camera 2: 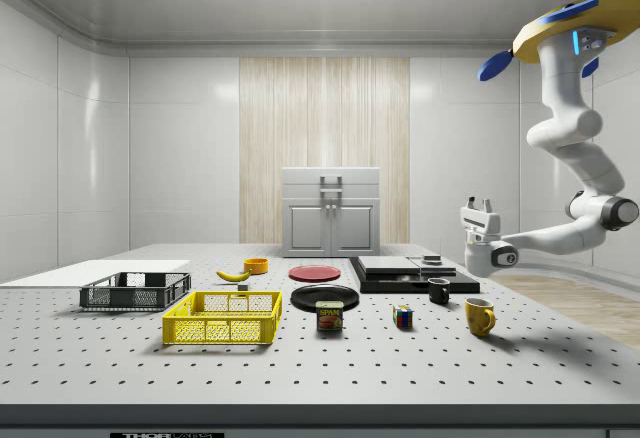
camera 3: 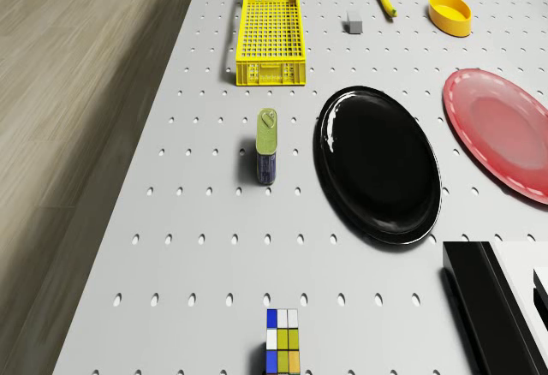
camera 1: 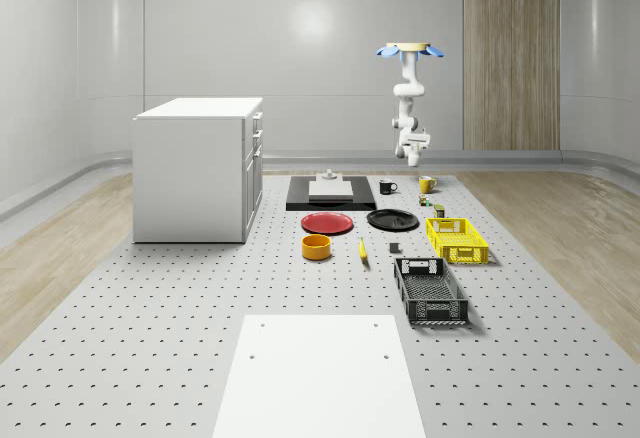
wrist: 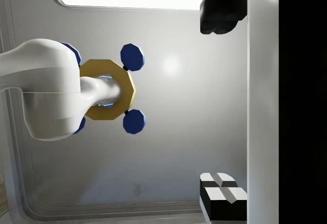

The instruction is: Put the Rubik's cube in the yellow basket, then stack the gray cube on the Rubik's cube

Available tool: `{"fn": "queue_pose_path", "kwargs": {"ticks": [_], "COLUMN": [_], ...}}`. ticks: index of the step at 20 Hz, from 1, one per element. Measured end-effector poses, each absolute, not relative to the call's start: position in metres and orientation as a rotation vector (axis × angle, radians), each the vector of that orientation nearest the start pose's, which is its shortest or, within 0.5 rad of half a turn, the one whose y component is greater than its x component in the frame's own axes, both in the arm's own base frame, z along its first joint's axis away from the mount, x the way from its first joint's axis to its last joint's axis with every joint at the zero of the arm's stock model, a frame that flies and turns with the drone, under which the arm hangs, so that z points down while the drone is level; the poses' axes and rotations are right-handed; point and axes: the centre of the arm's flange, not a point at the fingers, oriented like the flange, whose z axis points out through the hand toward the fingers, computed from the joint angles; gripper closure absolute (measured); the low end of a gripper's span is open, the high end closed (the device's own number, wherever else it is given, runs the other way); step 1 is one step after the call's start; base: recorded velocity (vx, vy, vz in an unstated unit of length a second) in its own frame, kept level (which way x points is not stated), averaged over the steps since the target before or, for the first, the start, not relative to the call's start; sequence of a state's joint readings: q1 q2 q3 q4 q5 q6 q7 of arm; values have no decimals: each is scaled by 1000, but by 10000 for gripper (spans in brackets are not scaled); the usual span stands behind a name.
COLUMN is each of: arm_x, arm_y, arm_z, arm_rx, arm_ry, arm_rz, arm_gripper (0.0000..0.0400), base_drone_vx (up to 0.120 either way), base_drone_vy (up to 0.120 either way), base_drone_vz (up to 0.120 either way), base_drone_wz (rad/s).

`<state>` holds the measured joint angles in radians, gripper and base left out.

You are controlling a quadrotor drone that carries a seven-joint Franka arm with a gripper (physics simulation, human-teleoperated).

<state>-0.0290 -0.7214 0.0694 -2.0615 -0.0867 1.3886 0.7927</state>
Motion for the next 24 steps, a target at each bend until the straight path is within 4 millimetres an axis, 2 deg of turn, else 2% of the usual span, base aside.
{"fn": "queue_pose_path", "kwargs": {"ticks": [5, 8, 11, 13, 15, 16, 18, 20, 22, 23, 24], "arm_x": [301, 301, 302, 302, 303, 304, 305, 306, 306, 307, 307], "arm_y": [29, 47, 71, 87, 97, 99, 93, 78, 61, 52, 45], "arm_z": [687, 679, 661, 639, 609, 592, 558, 531, 513, 507, 503], "arm_rx": [-3129, -3278, -3495, -3668, -3824, -3876, -3870, -3648, -3196, 530, 446], "arm_ry": [1299, 1363, 1457, 1533, 1606, 1633, 1645, 1571, 1397, -234, -198], "arm_rz": [-280, -433, -708, -1005, -1435, -1709, -2379, -3158, -3924, 778, 781], "arm_gripper": [0, 0, 0, 0, 0, 0, 0, 0, 0, 0, 0], "base_drone_vx": [120, 120, 120, 120, 120, 120, 120, 120, 120, 120, 120], "base_drone_vy": [0, 0, 0, 0, 0, 0, 0, 0, 0, 0, 0], "base_drone_vz": [0, 0, 0, -120, -120, -120, -120, -120, -120, -120, -120], "base_drone_wz": [0, 0, 0, 0, 0, 0, 0, 0, 0, 0, 0]}}
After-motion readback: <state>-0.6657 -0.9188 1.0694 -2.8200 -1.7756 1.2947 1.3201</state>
